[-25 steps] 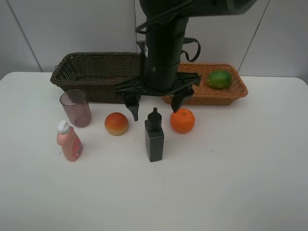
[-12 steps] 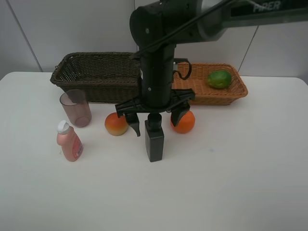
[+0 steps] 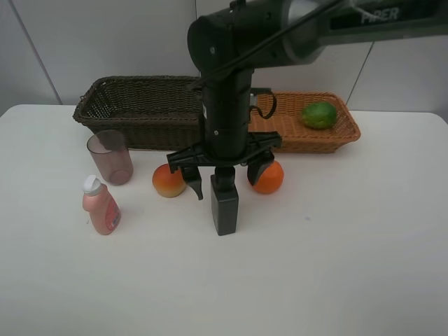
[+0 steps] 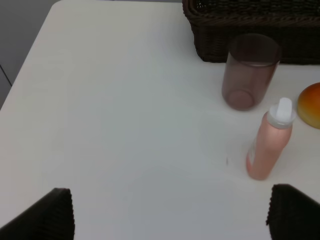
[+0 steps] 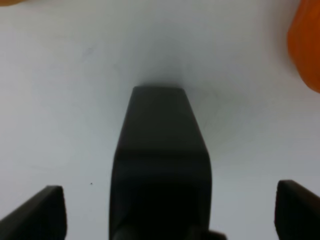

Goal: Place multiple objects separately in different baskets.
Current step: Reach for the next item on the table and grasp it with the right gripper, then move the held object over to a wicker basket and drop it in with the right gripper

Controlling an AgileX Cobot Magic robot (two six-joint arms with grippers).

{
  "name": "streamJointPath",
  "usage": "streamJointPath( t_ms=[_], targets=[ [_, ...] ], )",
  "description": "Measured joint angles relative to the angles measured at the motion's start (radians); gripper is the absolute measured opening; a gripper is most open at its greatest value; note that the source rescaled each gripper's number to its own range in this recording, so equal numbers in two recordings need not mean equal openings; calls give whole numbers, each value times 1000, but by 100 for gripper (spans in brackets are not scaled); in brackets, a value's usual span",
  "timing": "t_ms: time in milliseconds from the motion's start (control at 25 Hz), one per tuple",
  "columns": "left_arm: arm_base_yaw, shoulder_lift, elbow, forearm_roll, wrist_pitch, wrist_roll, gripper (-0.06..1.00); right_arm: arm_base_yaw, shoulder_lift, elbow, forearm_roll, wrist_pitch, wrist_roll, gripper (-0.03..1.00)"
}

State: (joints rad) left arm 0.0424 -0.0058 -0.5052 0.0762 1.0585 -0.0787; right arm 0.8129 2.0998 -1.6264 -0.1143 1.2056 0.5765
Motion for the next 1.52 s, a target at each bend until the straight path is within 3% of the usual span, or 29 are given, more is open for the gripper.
streamJointPath(
  t_ms=[560, 640, 720, 800, 880, 1520],
  targets=[
    [0, 0, 0, 1, 0, 0, 100, 0, 54, 0, 0, -22, -19, 81],
    [0, 0, 0, 1, 0, 0, 100, 0, 54, 0, 0, -23, -21, 71],
    [0, 0, 0, 1, 0, 0, 100, 0, 54, 0, 0, -24, -23, 55],
    [0, 0, 0, 1, 0, 0, 100, 0, 54, 0, 0, -26, -23, 32],
    [0, 0, 0, 1, 0, 0, 100, 0, 54, 0, 3, -27, -23, 0],
    [0, 0, 0, 1, 0, 0, 100, 0, 54, 0, 2, -29, -45, 1]
  ],
)
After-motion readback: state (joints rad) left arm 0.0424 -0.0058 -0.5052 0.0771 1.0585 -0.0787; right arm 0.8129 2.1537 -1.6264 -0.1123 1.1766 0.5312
